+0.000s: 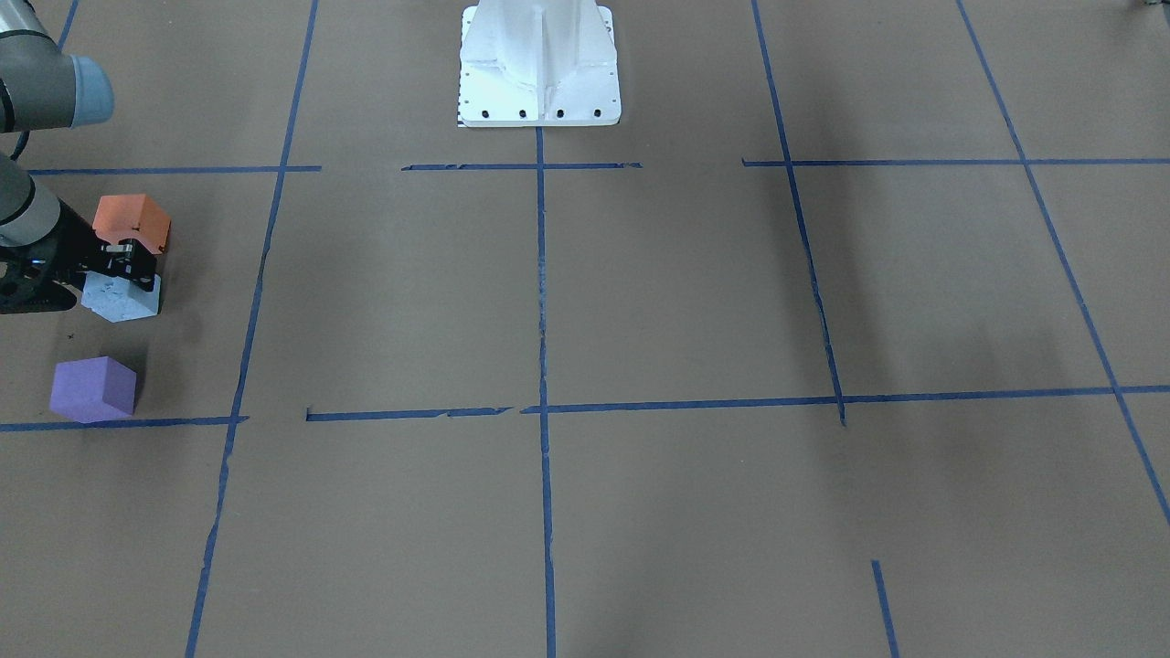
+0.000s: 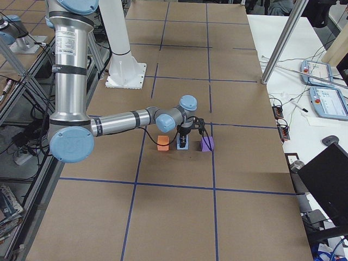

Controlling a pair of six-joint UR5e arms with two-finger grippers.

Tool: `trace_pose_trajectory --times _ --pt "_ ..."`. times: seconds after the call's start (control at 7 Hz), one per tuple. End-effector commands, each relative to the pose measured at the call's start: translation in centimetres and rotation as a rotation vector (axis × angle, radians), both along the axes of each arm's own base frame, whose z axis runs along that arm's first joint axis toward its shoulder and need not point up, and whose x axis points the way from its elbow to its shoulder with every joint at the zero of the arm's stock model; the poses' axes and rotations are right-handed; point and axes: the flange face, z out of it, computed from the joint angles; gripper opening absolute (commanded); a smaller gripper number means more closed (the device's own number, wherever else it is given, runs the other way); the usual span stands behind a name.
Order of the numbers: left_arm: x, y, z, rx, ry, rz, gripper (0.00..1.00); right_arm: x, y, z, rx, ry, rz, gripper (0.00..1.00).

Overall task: Place blue block between orange and purple blocks
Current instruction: 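Lower the light blue cube between the purple and orange cubes, then open the right gripper and lift it away from the cubes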

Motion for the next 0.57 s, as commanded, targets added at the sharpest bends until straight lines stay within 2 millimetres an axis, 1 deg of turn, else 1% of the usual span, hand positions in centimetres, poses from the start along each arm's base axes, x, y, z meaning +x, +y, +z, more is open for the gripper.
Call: trace_pose_trajectory --times 0.0,0.14,0.29,0.43 --pt "0.0 0.0 -0.1 0.001 0.001 0.000 1.00 1.7 -0.9 -1.8 0.029 -0.020 0.035 1.00" --pt "0.0 0.0 -0.1 0.001 0.000 0.000 1.00 4.8 -1.9 -2.7 0.073 -0.035 0.056 1.00" --pt "0.0 0.0 -0.1 0.001 0.001 0.000 1.00 7.7 -2.5 -2.4 0.135 -0.037 0.017 1.00" --pt "0.1 0.0 0.0 0.000 0.001 0.001 1.00 12.2 -3.4 -1.4 0.147 -0.012 0.006 1.00"
